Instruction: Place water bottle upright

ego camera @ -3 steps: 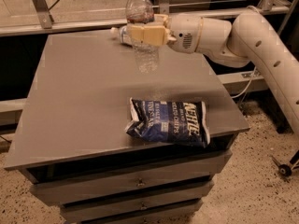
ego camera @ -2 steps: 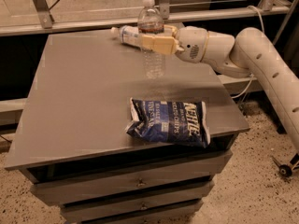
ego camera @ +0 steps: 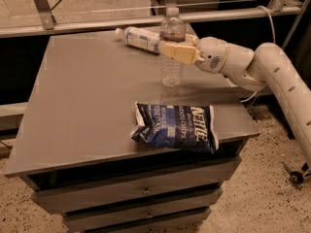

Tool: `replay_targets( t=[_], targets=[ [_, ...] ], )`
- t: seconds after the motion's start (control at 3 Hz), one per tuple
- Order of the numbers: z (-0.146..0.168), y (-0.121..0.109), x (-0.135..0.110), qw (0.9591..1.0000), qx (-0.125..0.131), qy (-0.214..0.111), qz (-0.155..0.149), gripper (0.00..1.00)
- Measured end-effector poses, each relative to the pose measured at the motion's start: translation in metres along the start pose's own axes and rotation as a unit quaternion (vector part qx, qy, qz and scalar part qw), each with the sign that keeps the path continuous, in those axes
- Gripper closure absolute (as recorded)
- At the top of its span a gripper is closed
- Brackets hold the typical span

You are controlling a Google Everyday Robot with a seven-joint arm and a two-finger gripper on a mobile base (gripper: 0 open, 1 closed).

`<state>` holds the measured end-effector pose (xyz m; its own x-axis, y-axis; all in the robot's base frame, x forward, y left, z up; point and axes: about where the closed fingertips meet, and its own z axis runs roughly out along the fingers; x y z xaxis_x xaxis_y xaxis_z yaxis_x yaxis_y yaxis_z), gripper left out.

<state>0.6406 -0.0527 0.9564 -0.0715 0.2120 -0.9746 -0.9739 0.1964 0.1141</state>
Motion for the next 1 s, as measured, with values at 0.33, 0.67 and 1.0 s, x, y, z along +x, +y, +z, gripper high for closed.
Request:
replay_targets(
  t=[0.33,0.67,1.0],
  targets=[
    [-0.017,-0.002,0.000,0.9991,-0.026,-0.033,-0.008,0.76],
    [-0.027,0.002,0.000,0.9976,-0.052,-0.043,-0.016,0.53],
    [-0.036,0.009,0.003,0.9959,-0.074,-0.048,-0.016,0.29]
  ],
)
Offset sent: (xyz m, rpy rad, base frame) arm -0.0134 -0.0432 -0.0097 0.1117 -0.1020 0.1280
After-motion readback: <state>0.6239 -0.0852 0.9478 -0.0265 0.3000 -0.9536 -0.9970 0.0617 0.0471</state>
